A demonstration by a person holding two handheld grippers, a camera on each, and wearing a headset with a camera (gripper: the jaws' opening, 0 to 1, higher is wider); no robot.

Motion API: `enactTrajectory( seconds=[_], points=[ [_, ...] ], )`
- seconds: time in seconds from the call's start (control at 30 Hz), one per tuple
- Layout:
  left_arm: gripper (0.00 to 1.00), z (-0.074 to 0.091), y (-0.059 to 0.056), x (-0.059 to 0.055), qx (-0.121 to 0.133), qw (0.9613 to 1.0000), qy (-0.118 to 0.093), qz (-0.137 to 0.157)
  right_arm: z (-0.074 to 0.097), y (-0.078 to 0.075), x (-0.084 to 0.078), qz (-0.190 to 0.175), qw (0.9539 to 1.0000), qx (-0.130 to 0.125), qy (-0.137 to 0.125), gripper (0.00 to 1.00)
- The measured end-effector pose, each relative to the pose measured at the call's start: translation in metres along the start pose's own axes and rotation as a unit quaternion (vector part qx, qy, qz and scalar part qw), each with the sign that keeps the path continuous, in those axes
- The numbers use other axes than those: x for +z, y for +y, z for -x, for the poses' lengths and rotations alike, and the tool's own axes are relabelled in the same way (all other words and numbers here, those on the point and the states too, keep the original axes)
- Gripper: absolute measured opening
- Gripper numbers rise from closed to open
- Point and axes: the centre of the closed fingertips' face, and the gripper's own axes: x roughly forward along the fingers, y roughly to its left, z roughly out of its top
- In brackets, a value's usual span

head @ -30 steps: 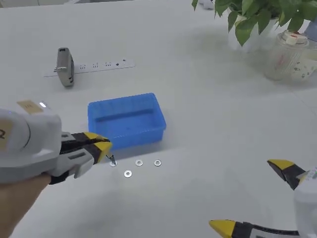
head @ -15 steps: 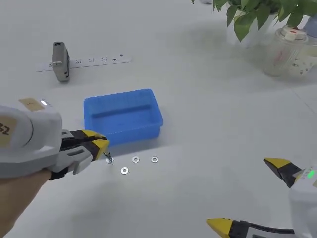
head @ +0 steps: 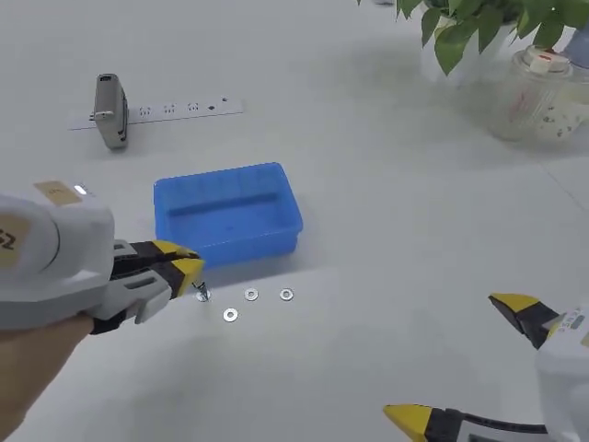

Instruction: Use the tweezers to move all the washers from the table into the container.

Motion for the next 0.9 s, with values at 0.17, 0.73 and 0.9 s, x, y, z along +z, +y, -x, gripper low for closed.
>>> enactTrajectory(
  seconds=[0.17, 0.73, 0.9],
  points=[
    [0.0, -0.0021, -0.0009, 0.0003, 0.001, 1.0, 0.002, -0.004, 0.0007, 0.0, 0.0007, 0.0, 1.0, -0.001, 0.0, 0.85],
    [0.0, -0.0019, 0.0017, -0.0011, 0.004, 1.0, 0.003, -0.006, -0.0004, -0.0002, -0.0011, 0.005, 1.0, -0.001, 0.004, 0.84],
    [0.0, -0.0037, 0.0011, 0.0003, 0.001, 1.0, 0.0, -0.007, -0.0009, -0.0003, -0.0012, 0.006, 1.0, -0.001, 0.004, 0.83]
  ],
)
